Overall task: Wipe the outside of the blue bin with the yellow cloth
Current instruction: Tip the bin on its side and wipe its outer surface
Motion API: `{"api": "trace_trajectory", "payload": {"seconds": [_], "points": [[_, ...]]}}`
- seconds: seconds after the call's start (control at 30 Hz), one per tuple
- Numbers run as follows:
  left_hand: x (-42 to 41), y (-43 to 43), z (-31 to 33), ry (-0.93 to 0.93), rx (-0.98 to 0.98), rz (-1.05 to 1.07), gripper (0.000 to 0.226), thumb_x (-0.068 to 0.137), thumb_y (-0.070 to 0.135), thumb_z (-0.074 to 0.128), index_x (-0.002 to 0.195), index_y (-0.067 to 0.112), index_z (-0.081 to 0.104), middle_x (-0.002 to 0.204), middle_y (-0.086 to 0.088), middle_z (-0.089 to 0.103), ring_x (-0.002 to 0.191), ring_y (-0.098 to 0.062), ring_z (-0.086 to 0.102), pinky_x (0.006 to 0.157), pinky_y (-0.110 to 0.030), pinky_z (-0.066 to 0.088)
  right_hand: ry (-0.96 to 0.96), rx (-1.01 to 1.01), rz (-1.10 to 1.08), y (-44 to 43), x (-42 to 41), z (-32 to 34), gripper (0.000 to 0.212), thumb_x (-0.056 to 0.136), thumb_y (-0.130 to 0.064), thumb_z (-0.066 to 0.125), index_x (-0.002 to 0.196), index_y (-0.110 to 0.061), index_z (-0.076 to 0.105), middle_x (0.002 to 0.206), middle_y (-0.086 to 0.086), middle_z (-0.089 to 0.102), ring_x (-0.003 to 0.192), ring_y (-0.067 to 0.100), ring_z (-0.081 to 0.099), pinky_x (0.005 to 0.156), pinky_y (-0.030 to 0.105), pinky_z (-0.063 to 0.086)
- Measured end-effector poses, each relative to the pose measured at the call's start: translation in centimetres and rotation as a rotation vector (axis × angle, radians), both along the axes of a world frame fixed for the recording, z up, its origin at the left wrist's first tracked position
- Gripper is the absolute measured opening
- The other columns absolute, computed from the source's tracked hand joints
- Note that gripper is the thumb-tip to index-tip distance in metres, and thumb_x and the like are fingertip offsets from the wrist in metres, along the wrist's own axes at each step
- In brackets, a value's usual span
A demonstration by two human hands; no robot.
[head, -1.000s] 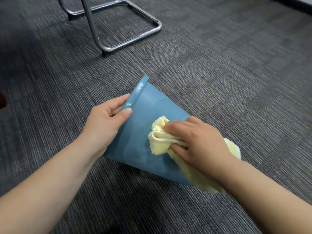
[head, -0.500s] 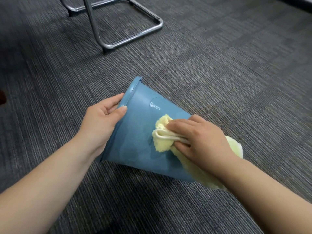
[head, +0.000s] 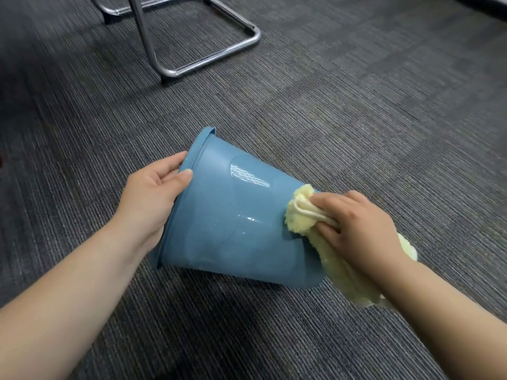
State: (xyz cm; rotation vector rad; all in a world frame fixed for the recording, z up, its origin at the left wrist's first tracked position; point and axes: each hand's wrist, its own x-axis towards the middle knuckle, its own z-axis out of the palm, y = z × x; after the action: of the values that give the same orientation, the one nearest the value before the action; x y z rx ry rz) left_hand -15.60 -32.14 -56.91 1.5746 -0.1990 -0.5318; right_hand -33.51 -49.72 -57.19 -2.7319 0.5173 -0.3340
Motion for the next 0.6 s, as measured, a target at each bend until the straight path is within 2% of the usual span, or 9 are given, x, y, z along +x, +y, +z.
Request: {"api": "trace_trajectory", "payload": {"seconds": [0.13,0.27,0.37,0.5,0.6], "points": [[0.1,0.3,-0.1,0.013,0.019,0.017,0.033,0.086,0.004,0.048,0.116,0.015,0.054,0.085,0.009,0.066,0.064,0.004,0.065,0.054,-0.011,0.050,0.059,-0.058,-0.092,-1.0,-0.6,-0.5,0.026,0.072,-0.018,0.067,0.096,-0.014,0.061,0.097,0.001,0.069,0.081,0.029,0.051,0.057,0.034,0.038],[0.4,0.5,-0.2,0.008,0.036,0.028,0.032,0.086,0.003,0.048,0.114,0.018,0.054,0.065,0.018,0.069,0.062,0.005,0.064,0.052,-0.010,0.049,0.048,-0.082,0.059,0.1,-0.8,0.0,0.028,0.058,-0.012,0.075,0.083,-0.014,0.064,0.081,0.002,0.072,0.064,0.030,0.055,0.048,0.033,0.045],[0.6,0.6,-0.3,0.032,0.037,0.055,0.032,0.086,0.004,0.048,0.115,0.017,0.054,0.074,0.014,0.068,0.061,0.005,0.064,0.054,-0.011,0.051,0.057,-0.040,0.097,0.2,-1.1,-0.2,0.030,0.058,-0.011,0.075,0.085,-0.016,0.064,0.081,0.001,0.072,0.065,0.030,0.057,0.049,0.036,0.049],[0.7,0.5,-0.5,0.068,0.024,0.068,0.030,0.087,0.005,0.048,0.114,0.015,0.055,0.080,0.009,0.069,0.062,0.003,0.065,0.052,-0.012,0.051,0.108,-0.014,-0.108,-1.7,-1.8,-0.8,0.026,0.073,-0.019,0.065,0.098,-0.015,0.060,0.096,0.001,0.069,0.084,0.029,0.052,0.061,0.038,0.043],[0.8,0.5,-0.6,0.081,0.021,0.079,0.032,0.087,0.006,0.049,0.118,0.012,0.053,0.091,0.003,0.063,0.062,0.003,0.064,0.052,-0.013,0.051,0.106,-0.031,-0.141,-1.5,-1.9,-0.9,0.023,0.073,-0.018,0.064,0.095,-0.014,0.061,0.095,0.002,0.069,0.081,0.030,0.050,0.059,0.037,0.041]]}}
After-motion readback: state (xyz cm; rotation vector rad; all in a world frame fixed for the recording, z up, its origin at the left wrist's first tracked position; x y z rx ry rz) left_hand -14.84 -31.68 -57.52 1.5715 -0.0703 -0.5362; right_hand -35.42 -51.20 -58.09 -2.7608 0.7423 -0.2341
